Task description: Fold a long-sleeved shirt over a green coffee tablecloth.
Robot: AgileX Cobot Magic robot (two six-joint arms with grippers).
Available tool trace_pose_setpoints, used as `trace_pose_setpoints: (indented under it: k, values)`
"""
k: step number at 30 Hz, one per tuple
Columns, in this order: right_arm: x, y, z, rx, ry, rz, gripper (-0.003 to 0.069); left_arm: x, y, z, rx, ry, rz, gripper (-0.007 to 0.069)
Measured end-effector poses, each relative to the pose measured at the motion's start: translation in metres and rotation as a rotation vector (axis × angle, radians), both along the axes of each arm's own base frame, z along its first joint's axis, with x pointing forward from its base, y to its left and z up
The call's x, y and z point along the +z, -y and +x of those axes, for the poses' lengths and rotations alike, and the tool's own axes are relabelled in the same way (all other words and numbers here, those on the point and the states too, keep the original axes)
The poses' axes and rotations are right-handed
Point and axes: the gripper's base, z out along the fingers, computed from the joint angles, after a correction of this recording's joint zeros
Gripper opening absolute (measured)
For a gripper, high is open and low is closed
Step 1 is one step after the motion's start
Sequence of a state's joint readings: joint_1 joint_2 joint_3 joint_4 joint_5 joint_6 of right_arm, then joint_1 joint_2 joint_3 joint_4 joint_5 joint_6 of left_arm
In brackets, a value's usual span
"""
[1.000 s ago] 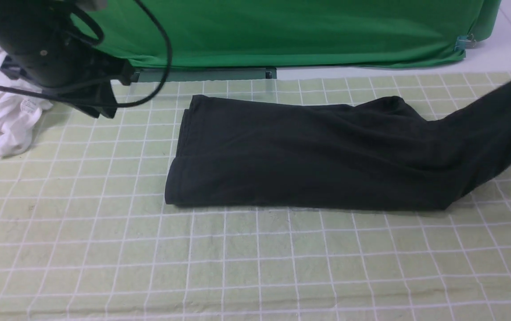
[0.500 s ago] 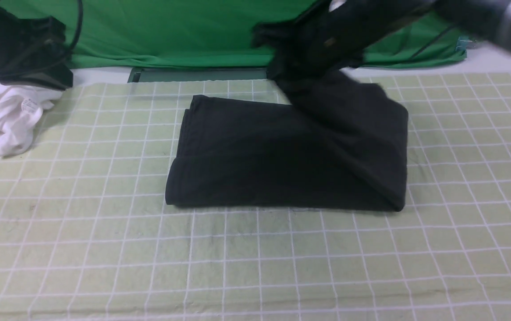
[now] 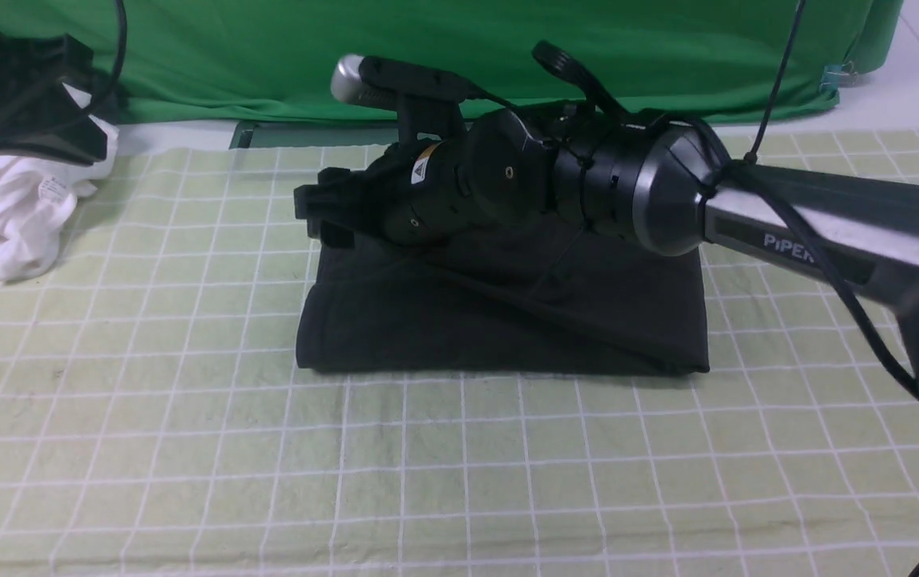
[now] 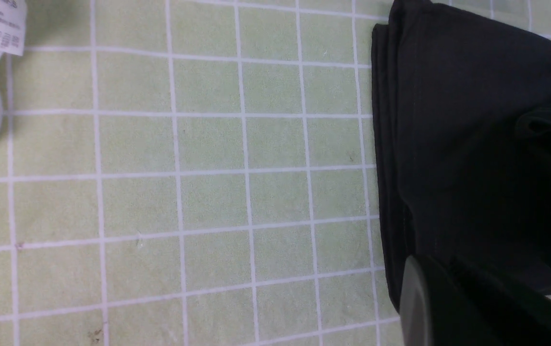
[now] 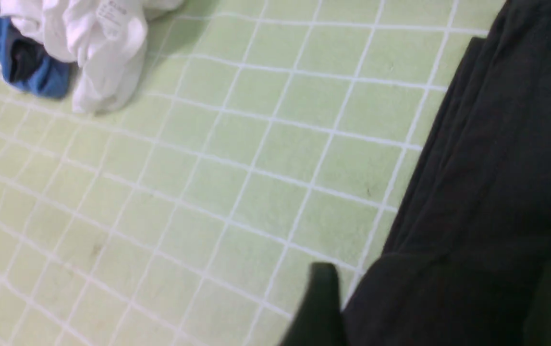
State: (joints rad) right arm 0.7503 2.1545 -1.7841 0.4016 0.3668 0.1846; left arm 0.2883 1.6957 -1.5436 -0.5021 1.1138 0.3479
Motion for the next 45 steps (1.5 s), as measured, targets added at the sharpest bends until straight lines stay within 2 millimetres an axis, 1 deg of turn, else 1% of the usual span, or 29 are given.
trace_pose_setpoints:
  k: [2,4,5,7,9,10,11,13,14,15,16,17,18,19,21,23,24,25,27,30,31,33,36,39,40,41,43,44,45]
  values:
    - [0.012,0.008,-0.003,0.038,0.000,-0.039,0.0609,0.000,0.000,0.000,-0.004,-0.005,0.000,0.0043]
    - [0.028,0.020,-0.005,0.059,-0.003,-0.065,0.0609,0.000,0.000,-0.001,-0.004,-0.007,-0.001,0.0043]
    - [0.044,0.031,-0.007,0.068,-0.002,-0.075,0.0600,0.000,0.000,-0.001,-0.005,-0.009,-0.002,0.0043]
    - [0.067,0.054,-0.008,0.065,-0.022,-0.096,0.0577,0.000,0.001,-0.001,-0.007,-0.012,-0.005,0.0043]
    - [0.084,0.070,-0.009,0.055,-0.022,-0.099,0.0565,0.000,0.001,-0.001,0.000,-0.015,-0.011,0.0043]
    - [0.096,0.084,-0.009,0.042,-0.022,-0.101,0.0554,0.000,0.001,-0.001,0.004,-0.017,-0.013,0.0043]
    - [0.101,0.088,-0.010,0.041,-0.021,-0.102,0.0547,0.000,0.001,-0.001,0.007,-0.020,-0.017,0.0043]
    - [0.113,0.107,-0.012,0.043,-0.027,-0.129,0.0510,-0.001,0.002,-0.002,0.010,-0.029,-0.026,0.0043]
    - [0.115,0.109,-0.013,0.043,-0.028,-0.131,0.0499,-0.001,0.002,-0.002,0.009,-0.030,-0.027,0.0043]
    - [0.117,0.119,-0.014,0.060,-0.051,-0.168,0.0454,-0.001,0.002,-0.003,0.004,-0.042,-0.035,0.0043]
    - [0.118,0.128,-0.017,0.076,-0.076,-0.209,0.0381,-0.001,0.003,-0.005,-0.005,-0.059,-0.041,0.0043]
    - [0.117,0.130,-0.016,0.076,-0.083,-0.217,0.0381,-0.001,0.003,-0.005,-0.007,-0.063,-0.042,0.0043]
    - [0.115,0.141,-0.018,0.090,-0.127,-0.278,0.0276,-0.002,0.004,-0.007,-0.017,-0.081,-0.048,0.0043]
    - [0.114,0.148,-0.019,0.095,-0.156,-0.316,0.0222,-0.003,0.005,-0.007,-0.020,-0.087,-0.050,0.0043]
    - [0.109,0.164,-0.019,0.095,-0.213,-0.408,0.0087,-0.007,0.006,-0.008,-0.020,-0.101,-0.063,0.0043]
    - [0.100,0.177,-0.020,0.077,-0.245,-0.472,0.0029,-0.020,0.008,-0.012,-0.019,-0.145,-0.098,0.0043]
    - [0.097,0.179,-0.021,0.075,-0.258,-0.485,0.0022,-0.025,0.009,-0.014,-0.017,-0.162,-0.112,0.0043]
    - [0.091,0.182,-0.023,0.073,-0.282,-0.502,0.0020,-0.036,0.012,-0.018,-0.018,-0.200,-0.132,0.0043]
    - [0.075,0.185,-0.027,0.083,-0.333,-0.534,0.0041,-0.063,0.021,-0.027,-0.023,-0.286,-0.162,0.0043]
    - [0.050,0.190,-0.032,0.088,-0.386,-0.586,0.0127,-0.100,0.040,-0.039,-0.026,-0.362,-0.163,0.0066]
    - [0.042,0.192,-0.033,0.087,-0.394,-0.608,0.0169,-0.110,0.047,-0.041,-0.029,-0.366,-0.152,0.0081]
    - [0.029,0.196,-0.033,0.080,-0.392,-0.633,0.0255,-0.119,0.062,-0.042,-0.045,-0.357,-0.131,0.0115]
    - [0.014,0.200,-0.031,0.047,-0.392,-0.636,0.0349,-0.123,0.084,-0.038,-0.059,-0.301,-0.097,0.0205]
    - [0.001,0.200,-0.026,0.023,-0.388,-0.632,0.0384,-0.121,0.103,-0.030,-0.068,-0.220,-0.046,0.0307]
    - [-0.003,0.200,-0.026,0.022,-0.391,-0.634,0.0388,-0.120,0.106,-0.029,-0.067,-0.204,-0.034,0.0332]
    - [-0.004,0.200,-0.025,0.022,-0.393,-0.634,0.0388,-0.120,0.106,-0.028,-0.067,-0.201,-0.028,0.0338]
    - [-0.018,0.199,-0.023,0.025,-0.412,-0.643,0.0391,-0.119,0.107,-0.025,-0.052,-0.177,-0.007,0.0407]
    - [-0.019,0.199,-0.023,0.026,-0.416,-0.645,0.0391,-0.119,0.107,-0.025,-0.051,-0.176,-0.007,0.0412]
    - [-0.027,0.198,-0.021,0.028,-0.425,-0.651,0.0391,-0.119,0.106,-0.025,-0.047,-0.171,-0.002,0.0432]
